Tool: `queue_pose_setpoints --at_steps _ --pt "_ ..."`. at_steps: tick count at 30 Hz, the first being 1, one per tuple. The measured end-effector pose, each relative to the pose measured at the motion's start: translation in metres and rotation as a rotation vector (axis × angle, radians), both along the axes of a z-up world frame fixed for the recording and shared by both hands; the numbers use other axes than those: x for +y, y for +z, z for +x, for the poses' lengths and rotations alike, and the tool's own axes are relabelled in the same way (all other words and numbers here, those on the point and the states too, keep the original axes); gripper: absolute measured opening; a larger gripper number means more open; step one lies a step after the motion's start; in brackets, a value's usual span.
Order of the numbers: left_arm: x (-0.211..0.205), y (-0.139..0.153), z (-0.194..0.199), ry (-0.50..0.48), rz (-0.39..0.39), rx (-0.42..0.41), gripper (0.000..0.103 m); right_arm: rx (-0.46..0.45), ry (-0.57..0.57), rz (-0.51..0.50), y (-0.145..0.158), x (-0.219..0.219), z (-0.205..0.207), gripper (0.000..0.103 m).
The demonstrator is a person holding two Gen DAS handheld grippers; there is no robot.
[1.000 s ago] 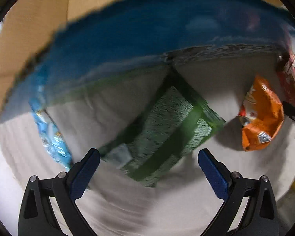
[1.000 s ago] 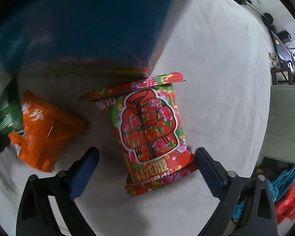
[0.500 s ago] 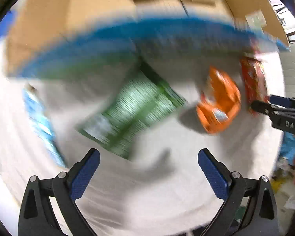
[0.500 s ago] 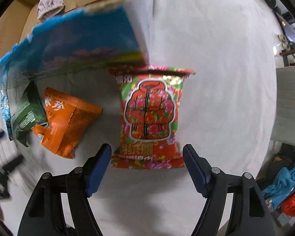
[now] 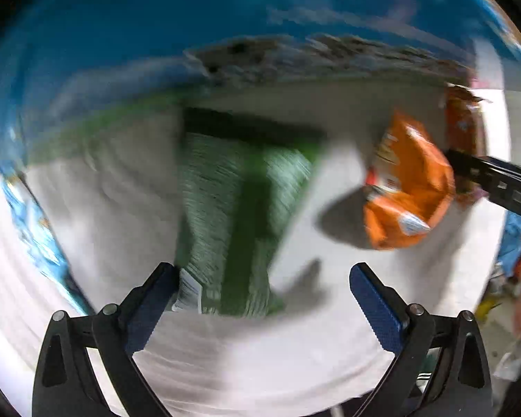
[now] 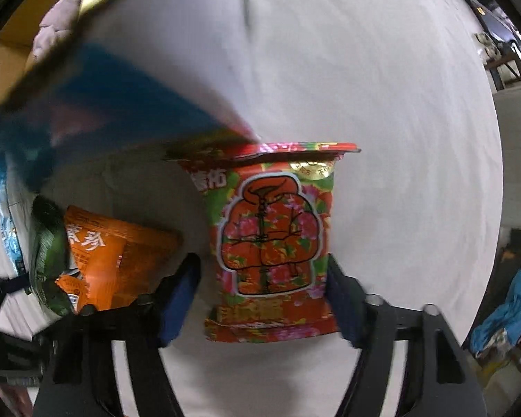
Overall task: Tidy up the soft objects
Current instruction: 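Grasp the green snack bag with the left tool while the right tool grasps the red floral bag, then carry both bags over the box, lower them in and open both tools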
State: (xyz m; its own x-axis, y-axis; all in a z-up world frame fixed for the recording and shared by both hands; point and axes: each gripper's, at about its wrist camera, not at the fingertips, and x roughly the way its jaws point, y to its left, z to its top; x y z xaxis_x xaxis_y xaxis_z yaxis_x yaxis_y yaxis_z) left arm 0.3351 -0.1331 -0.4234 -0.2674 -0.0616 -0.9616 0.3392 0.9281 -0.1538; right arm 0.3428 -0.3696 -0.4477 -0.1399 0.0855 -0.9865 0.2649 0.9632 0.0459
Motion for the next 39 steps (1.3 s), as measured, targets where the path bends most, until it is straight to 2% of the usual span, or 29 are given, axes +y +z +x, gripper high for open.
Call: queue_pose_setpoints --at_steps 5,10,13,14,15,16,17,18,21,26,30,38,39 --pt "-0.002 0.001 -0.02 0.035 -0.002 -0.027 0.102 0.034 -0.011 0.01 0.006 -0.014 -0.008 0.054" --pt "0.022 0.017 -0.017 0.186 -0.006 -0.094 0.102 0.087 0.02 0.03 0.005 -0.016 -0.021 0.053" --pt "0.033 0.007 -0.009 0.26 0.015 -0.093 0.102 0.077 -0.018 0.037 0.003 -0.019 -0.023 0.054" --pt "0.034 0.002 -0.006 0.276 0.021 -0.092 0.095 0.075 -0.03 0.037 0.001 -0.022 -0.023 0.055" --pt "0.036 -0.002 0.001 0.279 0.031 -0.091 0.077 0.07 -0.038 0.032 0.002 -0.025 -0.023 0.055" --pt "0.035 -0.008 0.004 0.268 0.047 -0.084 0.068 0.074 -0.032 0.021 0.003 -0.025 -0.023 0.055" --pt "0.035 -0.011 0.007 0.257 0.059 -0.084 0.054 0.076 -0.024 0.014 0.001 -0.024 -0.024 0.053" --pt "0.034 -0.013 0.004 0.247 0.067 -0.095 0.05 0.084 -0.016 0.009 0.001 -0.024 -0.027 0.053" --pt "0.014 -0.015 0.0 0.225 0.092 -0.12 0.047 0.118 0.031 0.017 0.0 -0.012 -0.041 0.052" --pt "0.019 -0.009 -0.051 0.223 0.118 -0.115 0.047 0.161 0.09 0.026 -0.001 0.001 -0.079 0.052" --pt "0.02 -0.013 -0.096 0.224 0.132 -0.114 0.047 0.146 0.115 0.004 -0.006 0.01 -0.097 0.052" --pt "0.016 -0.04 -0.087 0.269 0.13 -0.1 0.047 0.103 0.095 -0.063 -0.009 0.02 -0.113 0.053" --pt "0.023 -0.041 -0.078 0.272 0.128 -0.1 0.047 0.1 0.09 -0.062 -0.02 0.037 -0.117 0.053"
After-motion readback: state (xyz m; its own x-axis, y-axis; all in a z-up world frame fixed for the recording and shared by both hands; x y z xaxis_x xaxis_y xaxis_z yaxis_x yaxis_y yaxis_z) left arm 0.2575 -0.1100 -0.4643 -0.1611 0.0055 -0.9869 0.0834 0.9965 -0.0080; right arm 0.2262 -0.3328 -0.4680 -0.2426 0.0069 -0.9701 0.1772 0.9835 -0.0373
